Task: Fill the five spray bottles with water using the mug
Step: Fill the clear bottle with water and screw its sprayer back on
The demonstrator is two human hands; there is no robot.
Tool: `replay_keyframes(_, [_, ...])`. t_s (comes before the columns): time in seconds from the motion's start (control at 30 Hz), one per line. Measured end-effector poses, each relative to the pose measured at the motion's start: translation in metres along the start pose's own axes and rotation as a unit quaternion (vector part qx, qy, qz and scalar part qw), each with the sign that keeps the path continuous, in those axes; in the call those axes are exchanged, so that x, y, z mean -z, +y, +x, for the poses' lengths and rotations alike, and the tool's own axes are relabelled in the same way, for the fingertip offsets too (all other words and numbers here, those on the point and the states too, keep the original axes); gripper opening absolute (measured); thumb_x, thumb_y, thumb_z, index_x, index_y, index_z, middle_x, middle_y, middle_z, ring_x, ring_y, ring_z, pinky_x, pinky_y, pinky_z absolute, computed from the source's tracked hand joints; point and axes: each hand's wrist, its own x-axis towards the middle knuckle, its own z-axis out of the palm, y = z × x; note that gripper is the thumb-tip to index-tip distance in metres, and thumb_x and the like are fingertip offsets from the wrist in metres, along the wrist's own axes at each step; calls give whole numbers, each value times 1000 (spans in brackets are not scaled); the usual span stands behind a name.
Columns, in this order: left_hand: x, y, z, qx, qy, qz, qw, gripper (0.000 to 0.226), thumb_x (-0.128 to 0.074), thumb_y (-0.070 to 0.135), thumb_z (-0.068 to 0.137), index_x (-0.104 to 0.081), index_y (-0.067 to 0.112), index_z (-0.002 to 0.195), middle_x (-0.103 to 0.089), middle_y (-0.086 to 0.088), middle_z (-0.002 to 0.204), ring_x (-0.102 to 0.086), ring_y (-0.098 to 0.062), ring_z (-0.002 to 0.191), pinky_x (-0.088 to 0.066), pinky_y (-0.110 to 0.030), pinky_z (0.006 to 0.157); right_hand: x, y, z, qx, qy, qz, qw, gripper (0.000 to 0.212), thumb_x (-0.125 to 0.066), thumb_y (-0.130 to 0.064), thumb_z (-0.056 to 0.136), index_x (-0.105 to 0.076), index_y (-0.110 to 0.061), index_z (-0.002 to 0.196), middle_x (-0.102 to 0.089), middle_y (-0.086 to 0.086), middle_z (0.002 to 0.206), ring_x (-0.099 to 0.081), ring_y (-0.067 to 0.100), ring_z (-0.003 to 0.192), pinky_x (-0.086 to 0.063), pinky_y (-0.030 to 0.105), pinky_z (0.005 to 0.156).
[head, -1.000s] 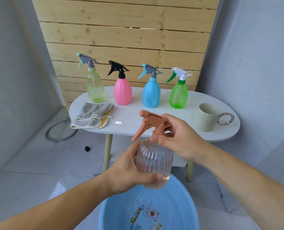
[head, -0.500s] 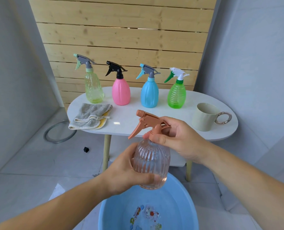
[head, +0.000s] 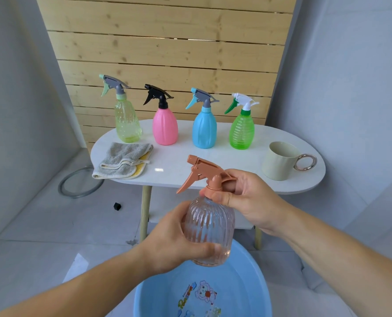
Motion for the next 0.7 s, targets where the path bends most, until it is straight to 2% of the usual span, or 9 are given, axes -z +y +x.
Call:
replay_keyframes(0.1, [2, 3, 2, -1, 15, 31, 999, 78, -95, 30, 54, -60, 26, 124, -77, 2, 107, -76, -19, 100, -63, -36, 88, 0, 5, -3, -4, 21, 35, 999, 20, -70, 0, 86, -59, -10, 101, -69, -7, 84, -69, 27, 110, -54, 28, 93])
replay_keyframes(0.2, [2, 11, 8, -10, 37, 34, 999, 82, -95, 31, 52, -60, 28, 125, -76, 1, 110, -75, -19, 103, -63, -39, 92, 3, 6, -8, -28, 43, -13, 999, 46, -75, -27, 76, -59, -19, 118, -76, -7, 106, -68, 10, 110, -51, 27, 94])
replay_keyframes(0.27, [1, 18, 12, -21, 42, 34, 998, 83, -96, 26, 54, -58, 28, 128, -76, 4, 111, -75, -16, 104, -63, -36, 91, 5, 4, -11, -41, 44, -51, 997, 45, -71, -39, 78, -62, -26, 120, -73, -16, 109, -66, 0, 107, -50, 26, 92])
replay_keyframes(0.37, [1, 32, 22, -34, 45, 30, 998, 81, -95, 16, 57, -58, 23, 129, -76, 3, 108, -76, -16, 101, -62, -30, 83, 12, -2, -15, -39, 29, -72, 996, 34, -63, -30, 95, -59, -28, 129, -69, -13, 123, -64, 4, 114, -53, 32, 97])
replay_keyframes(0.43, [1, 42, 31, -40, 45, 36, 998, 81, -95, 16, 55, -60, 21, 127, -77, 2, 106, -76, -16, 98, -60, -27, 79, 18, -13, -16, -19, 16, -100, 995, 41, -60, -18, 97, -52, -28, 136, -65, -13, 130, -62, 3, 117, -51, 24, 98])
replay_keyframes(0.5, [2, 54, 41, -54, 52, 55, 996, 87, -96, 29, 48, -62, 25, 127, -77, 3, 109, -75, -15, 101, -60, -28, 83, 24, -25, -12, -4, 10, -146, 989, 47, -63, -17, 96, -48, -33, 137, -63, -18, 130, -63, 2, 116, -49, 18, 95])
replay_keyframes(0.57, [1, 73, 57, -73, 54, 80, 993, 91, -93, 40, 43, -62, 33, 128, -76, 7, 113, -72, -10, 103, -59, -24, 84, 37, -38, -4, 7, 17, -184, 983, 51, -67, -21, 94, -46, -39, 136, -65, -18, 128, -66, 7, 112, -51, 22, 94])
replay_keyframes(0.63, [-2, 96, 77, -93, 46, 98, 990, 87, -93, 40, 45, -63, 36, 126, -74, 10, 113, -69, -4, 101, -56, -16, 77, 55, -53, 7, 23, 40, -204, 978, 48, -69, -23, 92, -49, -43, 131, -67, -15, 126, -69, 12, 107, -53, 27, 95])
replay_keyframes(0.7, [-7, 120, 101, -111, 34, 102, 988, 80, -95, 30, 52, -64, 34, 126, -73, 8, 111, -68, 2, 95, -55, -13, 73, 75, -69, 20, 47, 70, -210, 974, 44, -70, -22, 91, -53, -43, 125, -70, -12, 121, -70, 12, 104, -54, 29, 94])
